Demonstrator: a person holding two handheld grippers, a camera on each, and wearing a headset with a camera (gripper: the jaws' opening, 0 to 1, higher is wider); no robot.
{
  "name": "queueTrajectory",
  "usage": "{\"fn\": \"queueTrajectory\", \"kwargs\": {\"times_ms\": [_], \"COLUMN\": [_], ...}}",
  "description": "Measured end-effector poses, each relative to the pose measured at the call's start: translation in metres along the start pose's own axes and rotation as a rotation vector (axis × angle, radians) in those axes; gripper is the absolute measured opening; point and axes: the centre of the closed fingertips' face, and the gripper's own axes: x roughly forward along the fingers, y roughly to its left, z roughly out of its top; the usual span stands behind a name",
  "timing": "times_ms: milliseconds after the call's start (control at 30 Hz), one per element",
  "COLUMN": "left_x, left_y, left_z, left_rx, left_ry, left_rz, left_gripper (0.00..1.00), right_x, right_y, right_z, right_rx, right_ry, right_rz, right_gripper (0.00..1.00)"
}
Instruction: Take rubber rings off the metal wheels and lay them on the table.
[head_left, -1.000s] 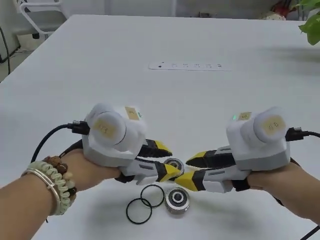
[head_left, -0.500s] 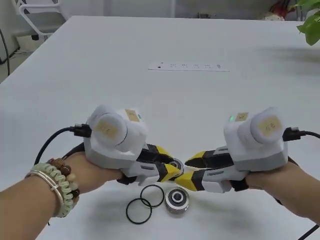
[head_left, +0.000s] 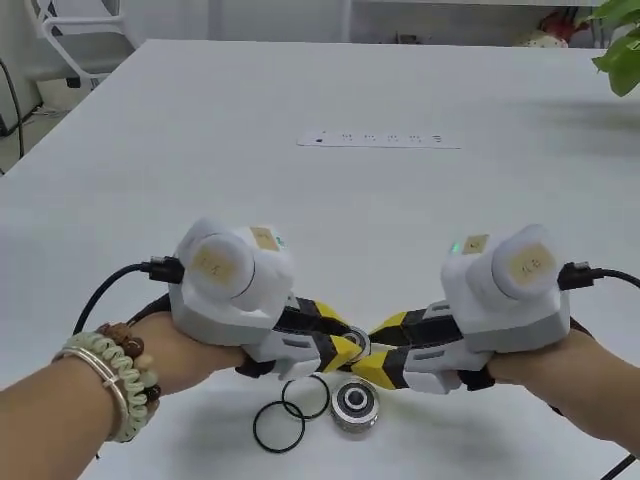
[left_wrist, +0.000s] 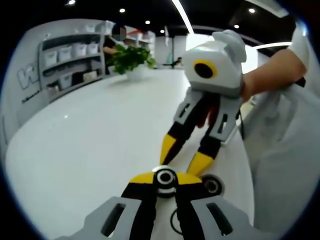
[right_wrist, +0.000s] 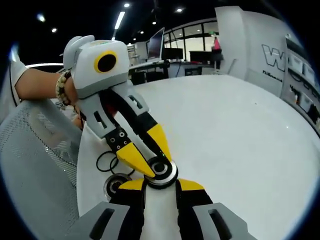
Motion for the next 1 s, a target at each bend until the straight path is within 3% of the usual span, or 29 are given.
{"fn": "queueTrajectory", "kwargs": {"times_ms": [400, 533, 700, 833, 1000], "left_x": [0.0, 0.0, 0.0, 0.0, 0.0], "left_y": [0.0, -0.001, -0.001, -0.001, -0.001], "left_z": [0.0, 0.0, -0.001, -0.001, -0.001], "left_rx": [0.0, -0.002, -0.003, 0.001, 0.012], "left_ry": [-0.007, -0.009, -0.009, -0.008, -0.005], "left_rz": [0.001, 0.002, 0.006, 0.008, 0.008], "left_gripper": [0.15, 0.15, 0.15, 0.15, 0.14], "right_x": [-0.003, -0.005, -0.005, -0.007, -0.009], "right_y": [0.0, -0.003, -0.004, -0.009, -0.015], "right_z": [-0.002, -0.006, -0.006, -0.006, -0.005], "right_rx": [-0.053, -0.072, -0.07, -0.041, 0.074], "right_ry": [0.018, 0.038, 0.042, 0.04, 0.029], "right_rz": [0.003, -0.013, -0.02, -0.039, -0.06], "right_gripper": [0.15, 0.05, 0.03, 0.0, 0.0]}}
